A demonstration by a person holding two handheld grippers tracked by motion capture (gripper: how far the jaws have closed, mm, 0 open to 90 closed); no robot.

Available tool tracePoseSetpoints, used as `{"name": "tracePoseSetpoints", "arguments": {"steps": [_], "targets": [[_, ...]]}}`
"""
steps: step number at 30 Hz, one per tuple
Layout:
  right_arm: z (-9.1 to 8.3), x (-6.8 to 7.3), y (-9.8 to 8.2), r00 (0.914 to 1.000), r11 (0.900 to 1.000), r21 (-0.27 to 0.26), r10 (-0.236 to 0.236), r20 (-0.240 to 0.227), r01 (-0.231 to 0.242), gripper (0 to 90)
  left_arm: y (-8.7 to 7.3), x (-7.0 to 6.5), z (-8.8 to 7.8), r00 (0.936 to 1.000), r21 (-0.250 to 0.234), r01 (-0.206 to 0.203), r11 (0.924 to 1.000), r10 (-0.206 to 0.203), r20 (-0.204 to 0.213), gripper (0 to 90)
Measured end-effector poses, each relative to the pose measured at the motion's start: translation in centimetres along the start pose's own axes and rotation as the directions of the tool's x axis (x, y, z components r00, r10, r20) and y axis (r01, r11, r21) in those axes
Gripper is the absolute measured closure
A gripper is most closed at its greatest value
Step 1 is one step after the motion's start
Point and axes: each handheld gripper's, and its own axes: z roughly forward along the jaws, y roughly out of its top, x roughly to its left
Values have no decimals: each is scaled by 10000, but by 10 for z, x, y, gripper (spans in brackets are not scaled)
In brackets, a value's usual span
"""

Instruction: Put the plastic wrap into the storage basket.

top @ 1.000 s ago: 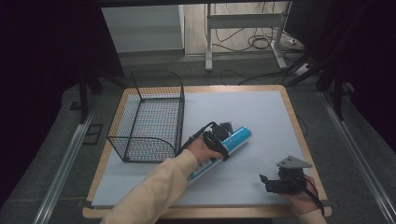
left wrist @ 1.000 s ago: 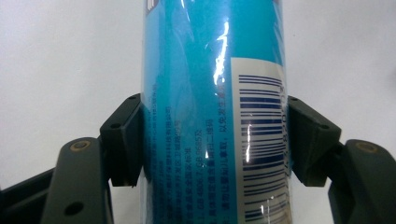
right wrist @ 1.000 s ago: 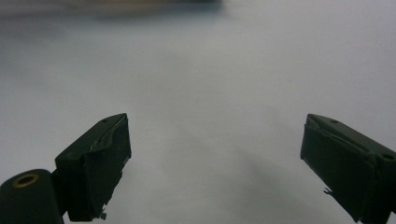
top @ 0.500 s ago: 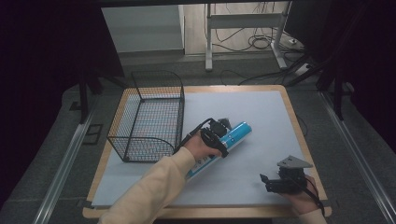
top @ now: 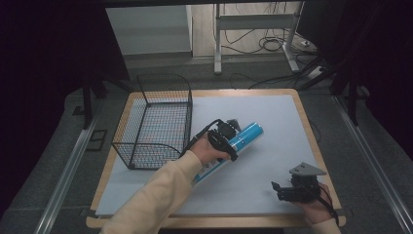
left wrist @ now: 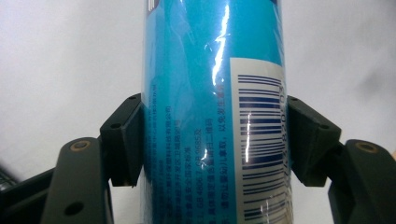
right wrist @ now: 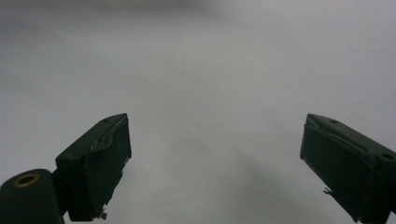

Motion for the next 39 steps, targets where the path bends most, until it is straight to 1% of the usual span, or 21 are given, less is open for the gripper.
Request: {"name": "tracePoseSetpoints", "arguments": {"steps": [5, 9, 14, 19, 20, 21, 22, 26, 28, 32, 35, 39], "targets": [[0, 0, 0, 10000, 10000, 0, 4, 17, -4, 90, 0, 2, -7, 10000, -106, 37, 9999, -37, -32, 317], [0, 0, 0, 10000, 10000, 3, 7, 23, -7, 90, -1, 5, -14, 9999, -153, 38, 9999, -40, -152, 317], [0, 0, 0, 10000, 10000, 3, 4, 19, -4, 90, -1, 7, -24, 9997, -339, 116, 9994, -123, -205, 317], [0, 0, 0, 10000, 10000, 4, -7, 23, 7, 90, -1, 10, -30, 9996, -428, 82, 9991, -93, -254, 317], [0, 0, 0, 10000, 10000, 10, 6, 25, -6, 90, -1, 11, -33, 9995, -584, 224, 9980, -236, -198, 317], [0, 0, 0, 10000, 10000, 10, 6, 25, -6, 90, -1, 11, -33, 9995, -584, 224, 9980, -236, -198, 317], [0, 0, 0, 10000, 10000, 0, 5, 37, -5, 90, -1, 12, -35, 9993, -695, 298, 9971, -313, -197, 317], [0, 0, 0, 10000, 10000, 28, 14, 33, -14, 90, 0, 14, -38, 9992, -689, 298, 9972, -316, -250, 317], [1, 0, 0, 10000, 10000, 38, 22, 27, -22, 90, 0, 15, -39, 9990, -666, 252, 9975, -275, -340, 317], [1, -1, 0, 10000, 10000, 20, 53, 43, -53, 90, 1, 16, -41, 9991, -700, 275, 9972, -297, -300, 317], [0, -1, 0, 10000, 10000, 13, 30, 34, -30, 90, 2, 16, -43, 9990, -674, 250, 9974, -275, -364, 317], [0, -1, 0, 10000, 10000, 9, 47, 27, -47, 90, 3, 17, -46, 9988, -767, 262, 9967, -292, -382, 317]]}}
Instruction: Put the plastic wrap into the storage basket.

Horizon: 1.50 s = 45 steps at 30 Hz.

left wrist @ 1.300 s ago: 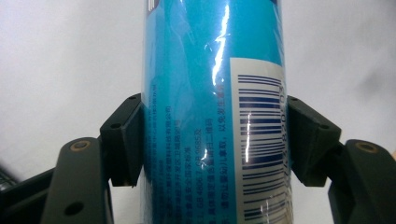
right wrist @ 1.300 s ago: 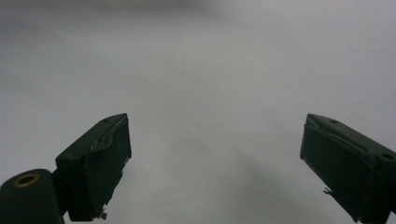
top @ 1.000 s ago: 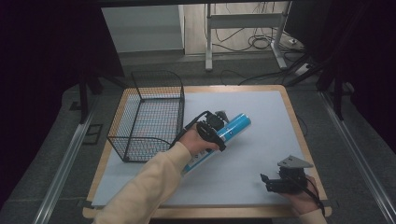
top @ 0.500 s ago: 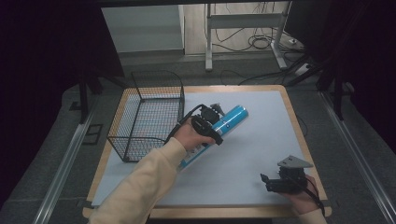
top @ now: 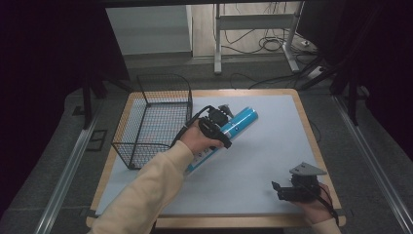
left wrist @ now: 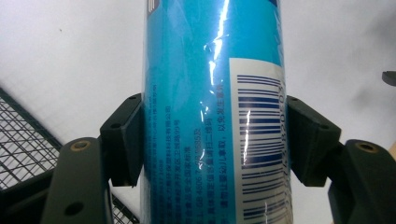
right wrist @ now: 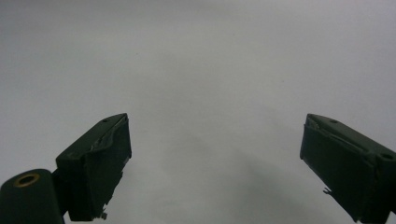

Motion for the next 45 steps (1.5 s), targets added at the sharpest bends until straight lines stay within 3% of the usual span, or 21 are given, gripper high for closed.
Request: {"name": "tracePoseSetpoints", "arguments": {"steps": [24, 45], "targets": [[0, -1, 0, 10000, 10000, 4, 33, 17, -33, 91, 17, 12, -24, 9990, -175, -78, 9998, 71, -431, 318], [0, -1, 0, 10000, 10000, 10, 75, 34, -75, 91, 28, 30, -42, 9978, -425, 156, 9990, -183, -630, 318]]}}
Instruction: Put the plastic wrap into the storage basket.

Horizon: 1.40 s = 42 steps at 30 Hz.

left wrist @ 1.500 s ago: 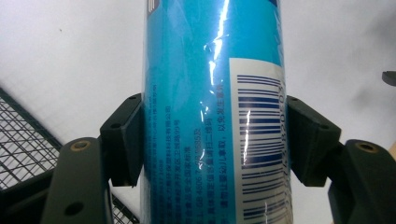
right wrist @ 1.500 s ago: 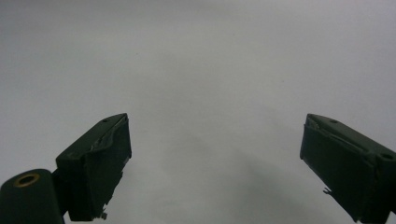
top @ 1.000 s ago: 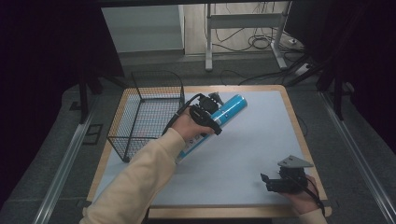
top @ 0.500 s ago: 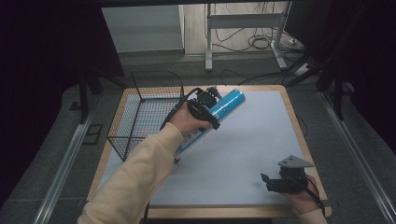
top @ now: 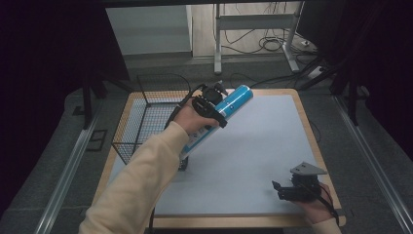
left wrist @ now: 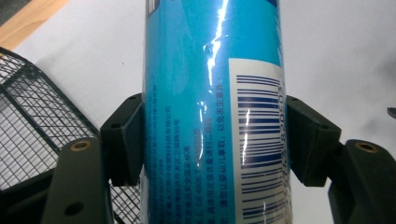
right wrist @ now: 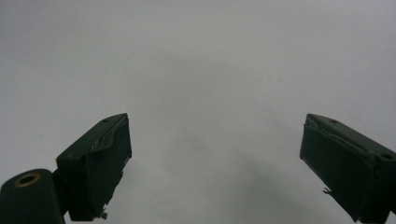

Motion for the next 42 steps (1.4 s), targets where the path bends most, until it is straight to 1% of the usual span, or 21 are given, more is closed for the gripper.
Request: {"name": "tracePoseSetpoints", "arguments": {"steps": [5, 8, 11, 12, 13, 14, 15, 16, 18, 23, 25, 27, 28, 29, 32, 35, 36, 38, 39, 42], "targets": [[0, 0, 0, 10000, 10000, -9, -5, 0, 5, 92, 5, 4, -2, 9999, -166, 111, 9998, -112, -54, 317], [0, 0, 0, 10000, 10000, -3, -3, -8, 3, 92, 9, 6, -3, 9999, -82, 41, 10000, -42, -113, 318], [0, 0, 0, 10000, 10000, 28, -13, -21, 13, 92, 11, 8, -3, 9998, -103, -29, 9999, 28, -180, 318], [0, 0, 0, 10000, 10000, 25, -19, -19, 19, 93, 14, 9, -4, 9996, -149, -54, 9999, 50, -266, 318], [0, 0, 0, 10000, 10000, 25, -19, -19, 19, 93, 14, 9, -4, 9996, -149, -54, 9999, 50, -266, 318], [0, 0, 0, 10000, 10000, 23, -6, -1, 6, 93, 17, 13, -4, 9999, -172, 73, 9998, -75, -149, 318], [0, 0, 0, 10000, 10000, 23, -6, -1, 6, 93, 17, 13, -4, 9999, -172, 73, 9998, -75, -149, 318], [0, -1, -1, 10000, 10000, 14, 5, 28, -5, 93, 19, 17, -5, 9996, -184, -6, 9998, 1, -296, 318], [0, -1, -1, 10000, 10000, 33, 29, 37, -29, 93, 20, 18, -5, 9994, -214, 35, 9998, -42, -340, 318], [0, -2, -1, 9999, 10000, 30, 10, 106, -10, 94, 22, 33, -8, 9984, -367, 308, 9988, -325, -470, 318], [0, -2, -1, 9999, 10000, 36, 40, 94, -40, 94, 24, 41, -10, 9976, -182, 315, 9993, -326, -614, 318], [0, -2, -2, 9999, 10000, 33, 35, 100, -35, 94, 23, 47, -9, 9956, -269, 491, 9984, -511, -781, 318], [0, -2, -2, 9999, 10000, 37, 61, 90, -61, 94, 22, 53, -9, 9940, -311, 639, 9975, -664, -867, 318], [0, -2, -2, 9999, 10000, 37, 61, 90, -61, 94, 22, 53, -9, 9940, -311, 639, 9975, -664, -867, 317], [1, -3, -2, 9999, 10000, 49, 20, 105, -20, 94, 19, 62, -8, 9924, -326, 810, 9962, -836, -898, 318], [1, -2, -2, 9999, 10000, 50, 69, 94, -70, 94, 18, 68, -11, 9917, -334, 888, 9955, -915, -902, 318], [1, -3, -2, 9999, 10000, 50, 49, 105, -50, 94, 18, 71, -13, 9910, -340, 905, 9953, -934, -955, 318], [1, -2, -1, 9999, 10000, 45, 68, 96, -68, 94, 15, 78, -16, 9880, -509, 1078, 9929, -1127, -1059, 318], [1, -2, -1, 9999, 10000, 45, 68, 96, -68, 94, 15, 78, -16, 9880, -509, 1078, 9929, -1127, -1059, 318], [1, -3, -2, 9999, 10000, 54, 52, 107, -53, 94, 10, 87, -18, 9854, -522, 1225, 9911, -1278, -1125, 318]]}}
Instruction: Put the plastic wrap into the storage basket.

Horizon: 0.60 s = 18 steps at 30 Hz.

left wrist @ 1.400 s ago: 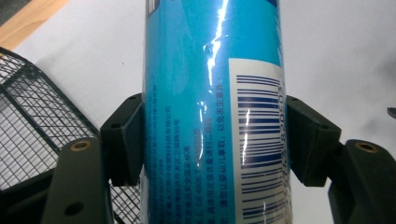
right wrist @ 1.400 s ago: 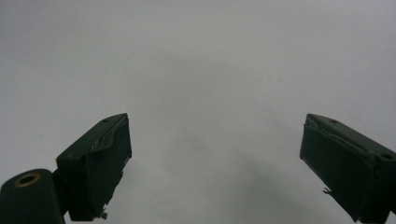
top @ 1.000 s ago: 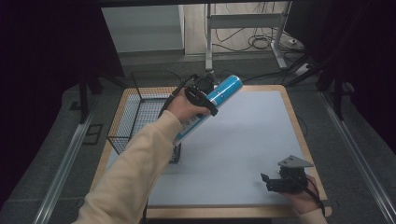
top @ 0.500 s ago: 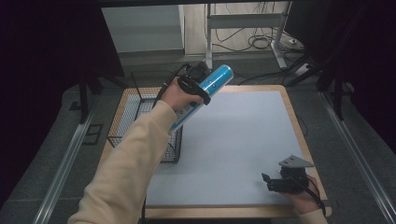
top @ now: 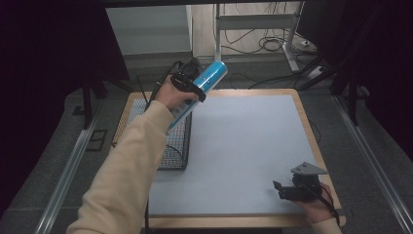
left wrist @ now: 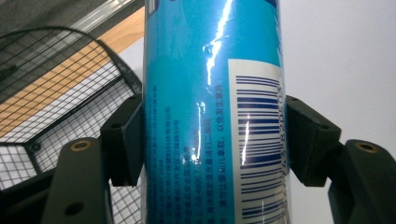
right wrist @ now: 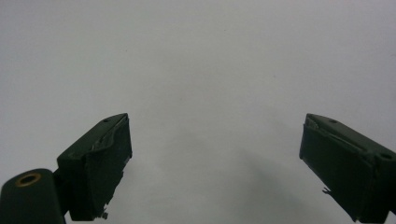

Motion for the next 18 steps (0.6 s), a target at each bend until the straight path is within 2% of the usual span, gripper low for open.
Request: {"name": "tracePoseSetpoints", "arguments": {"steps": [10, 18], "targets": [[1, 0, 0, 10000, 10000, 34, 8, 16, -8, 94, -10, 14, 5, 9996, 101, 202, 9997, -199, -222, 318], [0, 0, 0, 10000, 10000, 35, 4, 49, -4, 95, -20, 31, 9, 9982, 124, 441, 9989, -436, -405, 318]]}}
